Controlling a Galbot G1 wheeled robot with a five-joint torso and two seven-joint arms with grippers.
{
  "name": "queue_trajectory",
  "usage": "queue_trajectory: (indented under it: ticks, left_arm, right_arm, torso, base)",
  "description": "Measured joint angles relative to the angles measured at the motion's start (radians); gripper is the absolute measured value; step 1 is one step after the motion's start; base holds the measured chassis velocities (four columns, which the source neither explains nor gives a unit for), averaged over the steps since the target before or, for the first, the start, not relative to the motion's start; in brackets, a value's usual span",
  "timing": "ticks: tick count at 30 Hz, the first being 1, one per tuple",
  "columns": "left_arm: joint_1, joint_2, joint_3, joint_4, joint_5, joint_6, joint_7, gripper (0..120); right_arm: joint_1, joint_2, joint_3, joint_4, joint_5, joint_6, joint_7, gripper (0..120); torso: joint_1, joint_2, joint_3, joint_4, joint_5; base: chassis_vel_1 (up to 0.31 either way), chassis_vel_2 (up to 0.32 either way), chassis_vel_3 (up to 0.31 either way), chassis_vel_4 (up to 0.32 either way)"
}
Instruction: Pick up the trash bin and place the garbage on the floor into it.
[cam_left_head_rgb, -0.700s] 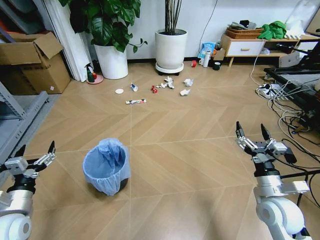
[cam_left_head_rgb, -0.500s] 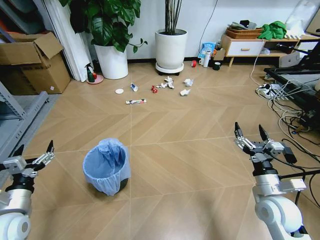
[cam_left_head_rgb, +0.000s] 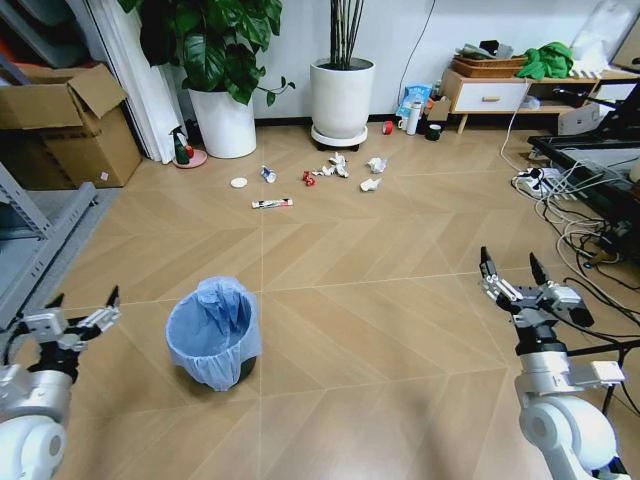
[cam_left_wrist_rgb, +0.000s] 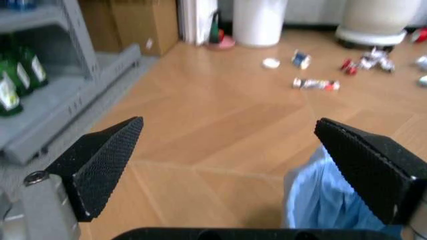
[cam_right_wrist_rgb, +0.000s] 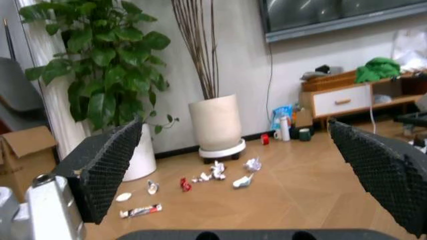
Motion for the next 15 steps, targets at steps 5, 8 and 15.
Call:
queue_trajectory:
  ticks: [5,8,15]
  left_arm:
    - [-0.027,0.028,0.048,0.053,-0.038,0.074,-0.009,100]
    - [-0.043,0.06,0.087,0.094,-0.132,0.154,-0.027,100]
    - [-0.071,0.099,0.149,0.121,-0.214,0.235,-0.065,100]
  right_arm:
    - [0.041,-0.005,-0.068,-0.063,-0.002,0.0,0.002,100]
    - [0.057,-0.024,-0.1,-0.093,-0.007,-0.004,0.008,100]
    - [0.063,-0.048,-0.105,-0.106,-0.007,-0.01,0.017,100]
  torso:
    - [0.0,0.0,0.0,0.0,-0.0001]
    - [0.0,0.0,0.0,0.0003,0.0001]
    - [0.0,0.0,0.0,0.0001,0.0003]
  base:
    - [0.0,0.0,0.0,0.0]
    - [0.0,0.0,0.0,0.0]
    - [0.0,0.0,0.0,0.0]
